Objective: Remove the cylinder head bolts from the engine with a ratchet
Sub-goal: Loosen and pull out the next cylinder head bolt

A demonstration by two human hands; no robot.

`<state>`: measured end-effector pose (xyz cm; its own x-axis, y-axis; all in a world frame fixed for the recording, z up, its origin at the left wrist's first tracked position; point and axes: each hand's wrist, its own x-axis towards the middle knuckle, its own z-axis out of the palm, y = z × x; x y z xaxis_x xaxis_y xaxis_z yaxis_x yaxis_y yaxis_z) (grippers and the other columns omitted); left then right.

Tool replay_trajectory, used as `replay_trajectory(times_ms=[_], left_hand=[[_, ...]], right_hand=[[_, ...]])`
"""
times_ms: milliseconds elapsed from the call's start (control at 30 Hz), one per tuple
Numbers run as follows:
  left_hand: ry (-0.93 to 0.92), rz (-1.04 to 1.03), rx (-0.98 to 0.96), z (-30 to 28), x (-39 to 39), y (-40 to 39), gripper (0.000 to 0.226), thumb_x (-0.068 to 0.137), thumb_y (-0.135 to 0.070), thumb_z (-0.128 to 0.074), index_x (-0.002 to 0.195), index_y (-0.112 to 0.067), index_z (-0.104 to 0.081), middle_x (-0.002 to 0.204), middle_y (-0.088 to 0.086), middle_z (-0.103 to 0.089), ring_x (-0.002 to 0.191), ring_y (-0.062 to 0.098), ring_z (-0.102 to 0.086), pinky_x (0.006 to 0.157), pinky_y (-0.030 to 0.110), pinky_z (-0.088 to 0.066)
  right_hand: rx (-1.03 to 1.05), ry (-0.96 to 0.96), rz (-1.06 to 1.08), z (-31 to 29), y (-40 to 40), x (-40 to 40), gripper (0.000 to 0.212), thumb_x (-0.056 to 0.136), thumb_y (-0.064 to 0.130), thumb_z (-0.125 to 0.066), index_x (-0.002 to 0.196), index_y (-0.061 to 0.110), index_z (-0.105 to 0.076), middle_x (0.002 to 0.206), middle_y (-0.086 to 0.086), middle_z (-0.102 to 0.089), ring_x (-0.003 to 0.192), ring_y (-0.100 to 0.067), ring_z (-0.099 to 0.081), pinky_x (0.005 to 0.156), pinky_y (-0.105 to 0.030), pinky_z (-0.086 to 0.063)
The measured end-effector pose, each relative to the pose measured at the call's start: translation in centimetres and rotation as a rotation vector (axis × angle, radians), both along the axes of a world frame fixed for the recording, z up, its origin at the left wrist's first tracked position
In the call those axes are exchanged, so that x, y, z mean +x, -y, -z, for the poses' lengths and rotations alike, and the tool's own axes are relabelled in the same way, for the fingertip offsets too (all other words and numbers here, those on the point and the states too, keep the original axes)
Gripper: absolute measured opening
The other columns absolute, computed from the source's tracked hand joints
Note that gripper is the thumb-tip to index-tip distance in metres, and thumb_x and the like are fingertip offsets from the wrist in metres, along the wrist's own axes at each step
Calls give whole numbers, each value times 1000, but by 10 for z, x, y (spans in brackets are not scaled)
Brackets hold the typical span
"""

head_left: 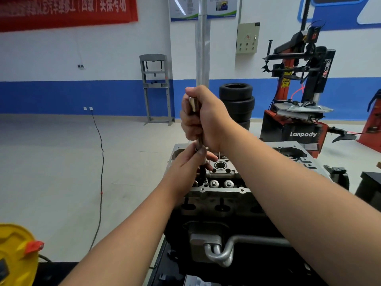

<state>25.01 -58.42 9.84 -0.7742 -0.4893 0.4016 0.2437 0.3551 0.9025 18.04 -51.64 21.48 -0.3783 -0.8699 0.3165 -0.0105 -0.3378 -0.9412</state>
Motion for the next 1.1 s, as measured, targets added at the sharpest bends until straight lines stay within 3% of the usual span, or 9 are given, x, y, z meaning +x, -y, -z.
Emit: replay_trajectory(times_ms=[133,267,400,533,633,733,833,933,1100], left_hand=[[-41,-31,41,-3,0,1,32,98,-47,-43,100,-27,-68,98,-7,-77,86,15,-73,75,29,-47],[-72,-117,30,-1,-6,4,20,94,-44,-66,92,-24,-63,79,-9,-74,74,8,-71,60,19,-50],[-82,-148,2,1,-7,7,32,86,-43,-80,90,-20,-58,68,-6,-63,60,7,-53,53,23,-46],[-54,-57,1,-2,-2,1,25,96,-49,-52,112,-35,-65,92,-10,-74,81,8,-71,64,21,-49],[-25,-60,0,-4,-3,-1,30,97,-49,-44,112,-34,-66,97,-14,-75,86,10,-74,71,29,-48],[-43,-99,7,-4,-5,1,22,93,-52,-54,101,-34,-64,92,-10,-76,81,10,-74,68,31,-49],[-89,-145,5,-3,-7,1,39,76,-62,-69,90,-28,-58,78,1,-73,66,16,-61,60,36,-47],[-117,-125,-16,-3,-4,1,34,75,-62,-69,93,-34,-61,84,5,-71,72,27,-61,64,41,-48],[-47,-52,-32,-2,0,-1,24,95,-56,-45,89,-44,-64,98,-9,-76,86,19,-74,75,40,-49]], right_hand=[[69,-5,64,-7,-3,-5,33,96,36,-48,70,17,-49,53,0,-40,48,-18,-33,55,-31,-32],[48,-43,300,-15,-9,-1,19,96,25,-53,82,14,-60,58,2,-60,54,-18,-53,65,-36,-48],[16,-62,380,-9,-1,12,41,95,44,-57,62,20,-49,53,3,-44,50,-15,-35,55,-33,-34],[47,-23,118,-14,-3,-5,46,96,35,-56,55,22,-39,48,5,-29,46,-16,-20,48,-26,-23],[131,15,30,-18,-9,-15,34,97,37,-51,67,21,-46,52,5,-31,48,-15,-23,52,-28,-30],[108,-87,337,-11,-6,-3,28,97,42,-54,86,16,-53,59,2,-48,53,-17,-41,62,-36,-40],[26,-130,511,-6,2,13,29,100,39,-50,84,16,-59,68,2,-57,64,-17,-51,66,-37,-44],[12,-103,432,-6,5,18,36,98,31,-46,66,17,-52,57,1,-45,56,-18,-37,60,-39,-33],[108,-31,23,-13,-3,7,41,95,35,-52,60,20,-38,54,2,-23,56,-18,-13,52,-31,-14]])
